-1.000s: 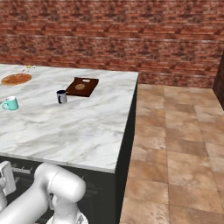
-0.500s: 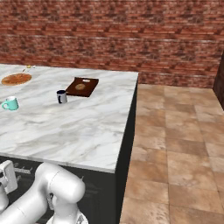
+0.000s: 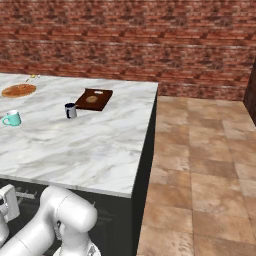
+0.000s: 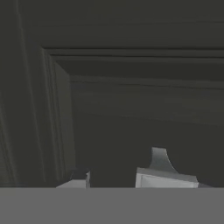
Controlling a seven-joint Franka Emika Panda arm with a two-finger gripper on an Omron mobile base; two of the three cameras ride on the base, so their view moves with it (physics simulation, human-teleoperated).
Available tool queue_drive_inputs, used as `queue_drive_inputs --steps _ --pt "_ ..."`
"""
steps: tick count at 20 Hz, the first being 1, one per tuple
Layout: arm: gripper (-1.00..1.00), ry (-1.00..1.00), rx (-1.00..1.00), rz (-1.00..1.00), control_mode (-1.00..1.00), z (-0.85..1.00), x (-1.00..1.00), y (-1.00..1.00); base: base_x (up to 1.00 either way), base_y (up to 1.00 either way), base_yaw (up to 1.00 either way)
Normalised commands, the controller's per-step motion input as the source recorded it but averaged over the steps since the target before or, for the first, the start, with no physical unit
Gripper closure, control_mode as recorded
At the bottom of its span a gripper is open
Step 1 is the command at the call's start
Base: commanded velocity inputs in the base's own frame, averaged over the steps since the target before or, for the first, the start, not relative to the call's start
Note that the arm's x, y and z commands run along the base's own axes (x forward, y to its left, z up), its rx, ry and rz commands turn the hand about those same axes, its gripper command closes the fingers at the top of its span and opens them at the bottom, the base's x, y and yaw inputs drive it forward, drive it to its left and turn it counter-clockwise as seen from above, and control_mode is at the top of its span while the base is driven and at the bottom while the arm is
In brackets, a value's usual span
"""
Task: Take the pizza cutter from the drawer on the left and place it on the dining counter for cutting.
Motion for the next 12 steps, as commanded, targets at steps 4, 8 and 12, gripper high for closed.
queue_drive_inputs --steps 4,8,12 --pt "1.00 0.00 0.00 -0.01 -1.00 -0.46 -0.15 0.14 0.00 0.00 0.00" --pt "1.00 0.00 0.00 0.00 -1.00 -0.49 -0.36 0.25 0.00 0.00 0.00" --pt "1.00 0.00 0.00 0.00 -1.00 -0.55 -0.49 0.28 0.00 0.00 0.00"
